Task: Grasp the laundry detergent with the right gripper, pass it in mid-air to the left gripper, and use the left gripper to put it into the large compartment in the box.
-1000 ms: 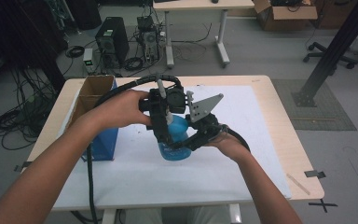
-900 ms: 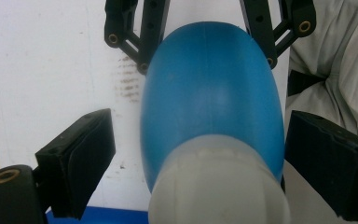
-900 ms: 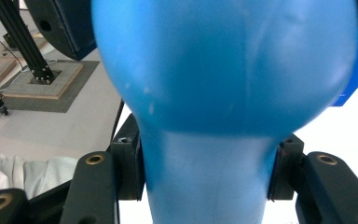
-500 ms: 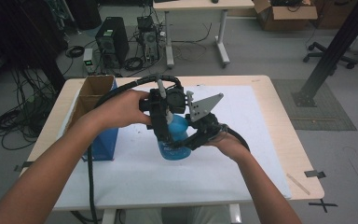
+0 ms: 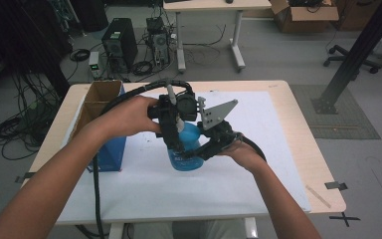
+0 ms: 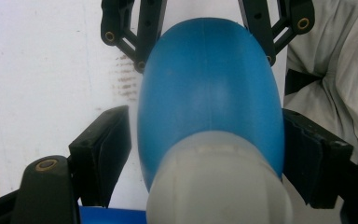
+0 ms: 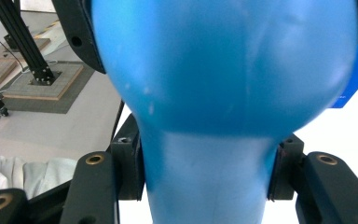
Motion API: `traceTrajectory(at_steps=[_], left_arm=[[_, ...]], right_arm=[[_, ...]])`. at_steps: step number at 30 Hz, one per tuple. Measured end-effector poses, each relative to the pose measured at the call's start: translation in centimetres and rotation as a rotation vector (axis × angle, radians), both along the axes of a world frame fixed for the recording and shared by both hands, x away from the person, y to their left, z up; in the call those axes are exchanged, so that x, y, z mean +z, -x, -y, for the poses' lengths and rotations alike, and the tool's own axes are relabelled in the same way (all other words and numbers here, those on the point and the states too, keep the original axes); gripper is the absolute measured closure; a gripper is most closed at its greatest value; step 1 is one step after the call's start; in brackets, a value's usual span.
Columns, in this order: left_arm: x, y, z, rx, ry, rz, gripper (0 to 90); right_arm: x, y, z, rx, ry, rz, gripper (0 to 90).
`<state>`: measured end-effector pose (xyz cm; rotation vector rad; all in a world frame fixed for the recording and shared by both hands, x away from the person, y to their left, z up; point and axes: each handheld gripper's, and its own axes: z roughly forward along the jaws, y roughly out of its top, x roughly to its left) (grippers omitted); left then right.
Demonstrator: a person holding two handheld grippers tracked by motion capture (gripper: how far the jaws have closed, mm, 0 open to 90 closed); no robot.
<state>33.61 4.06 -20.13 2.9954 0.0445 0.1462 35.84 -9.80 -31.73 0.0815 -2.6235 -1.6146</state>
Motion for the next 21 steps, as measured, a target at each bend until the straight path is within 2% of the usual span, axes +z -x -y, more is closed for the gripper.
traceTrajectory(at_steps=[21], left_arm=[[-0.14, 0.21, 0.01, -0.017, -0.006, -0.012, 36.8]], right_arm=[[-0.13, 0.18, -0.21, 0.006, 0.006, 0.0, 43.9]])
